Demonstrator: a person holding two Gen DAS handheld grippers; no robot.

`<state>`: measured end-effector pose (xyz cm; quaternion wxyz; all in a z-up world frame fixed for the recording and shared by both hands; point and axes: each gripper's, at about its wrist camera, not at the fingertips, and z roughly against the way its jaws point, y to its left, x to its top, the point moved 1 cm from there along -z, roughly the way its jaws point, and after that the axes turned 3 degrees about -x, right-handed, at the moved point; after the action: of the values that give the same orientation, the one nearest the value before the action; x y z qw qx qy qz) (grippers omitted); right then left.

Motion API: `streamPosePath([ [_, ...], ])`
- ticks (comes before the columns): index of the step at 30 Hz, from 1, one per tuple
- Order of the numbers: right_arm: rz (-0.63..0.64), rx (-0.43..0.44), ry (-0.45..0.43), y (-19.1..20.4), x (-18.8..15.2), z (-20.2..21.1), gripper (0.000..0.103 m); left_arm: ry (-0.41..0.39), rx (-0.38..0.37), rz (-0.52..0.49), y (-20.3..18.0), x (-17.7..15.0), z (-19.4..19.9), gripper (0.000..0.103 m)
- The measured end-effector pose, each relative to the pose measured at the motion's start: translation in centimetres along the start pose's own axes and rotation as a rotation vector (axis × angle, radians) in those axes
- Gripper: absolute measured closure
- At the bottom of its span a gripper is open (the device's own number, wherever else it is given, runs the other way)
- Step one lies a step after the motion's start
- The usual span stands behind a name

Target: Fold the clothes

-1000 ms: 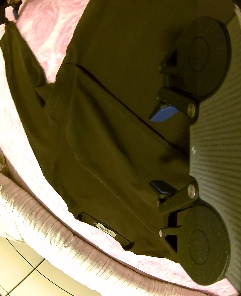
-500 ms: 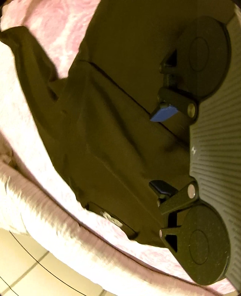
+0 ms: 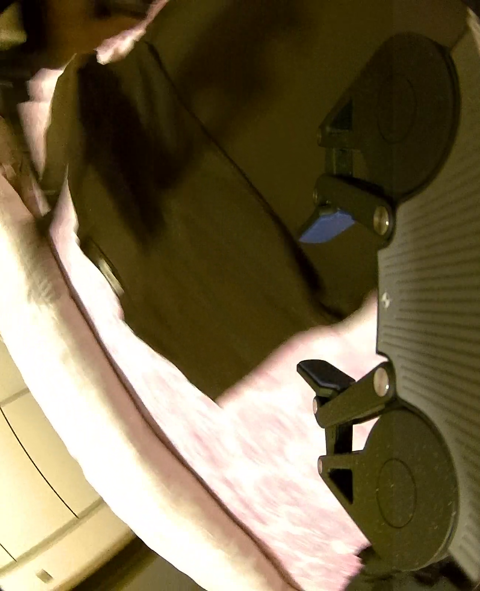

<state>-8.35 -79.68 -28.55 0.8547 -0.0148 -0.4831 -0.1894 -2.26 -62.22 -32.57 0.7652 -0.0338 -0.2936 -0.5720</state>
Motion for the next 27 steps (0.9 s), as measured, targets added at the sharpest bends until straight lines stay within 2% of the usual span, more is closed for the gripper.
streamPosePath([
  [2,0.004,-0.004,0.091,2.1,-2.4,-3.1,0.102,0.009,0.011,0.025,2.0,-2.1,0.3,0.037],
  [6,-0.002,-0.037,0.174,3.1,-3.8,-5.9,0.102,0.037,0.019,0.071,5.3,-5.7,0.2,0.037],
  [9,0.006,-0.070,0.168,4.2,-3.1,-5.6,0.102,0.040,0.010,0.087,6.6,-7.0,0.4,0.037],
  [13,-0.028,-0.079,0.017,6.2,0.2,-3.9,0.102,0.020,-0.002,0.103,7.8,-7.7,0.8,0.037],
  [15,-0.025,-0.053,-0.006,7.8,0.9,-4.1,0.102,0.012,-0.007,0.111,8.3,-8.0,0.8,0.037],
  [17,0.031,-0.018,0.045,9.8,0.0,-5.8,0.102,0.011,-0.011,0.110,8.6,-8.1,0.6,0.037],
  [20,0.071,0.018,0.122,10.4,-1.2,-6.7,0.101,0.002,-0.013,0.108,8.9,-8.0,0.5,0.037],
  [21,0.083,0.029,0.147,10.5,-1.6,-7.0,0.099,-0.001,-0.015,0.108,9.0,-8.0,0.3,0.037],
  [26,0.143,0.085,0.273,11.2,-3.6,-8.4,0.072,-0.012,-0.043,0.089,8.4,-6.8,-0.8,0.037],
  [27,0.138,0.081,0.270,10.7,-3.5,-7.7,0.070,-0.016,-0.054,0.081,8.1,-6.3,-1.1,0.037],
])
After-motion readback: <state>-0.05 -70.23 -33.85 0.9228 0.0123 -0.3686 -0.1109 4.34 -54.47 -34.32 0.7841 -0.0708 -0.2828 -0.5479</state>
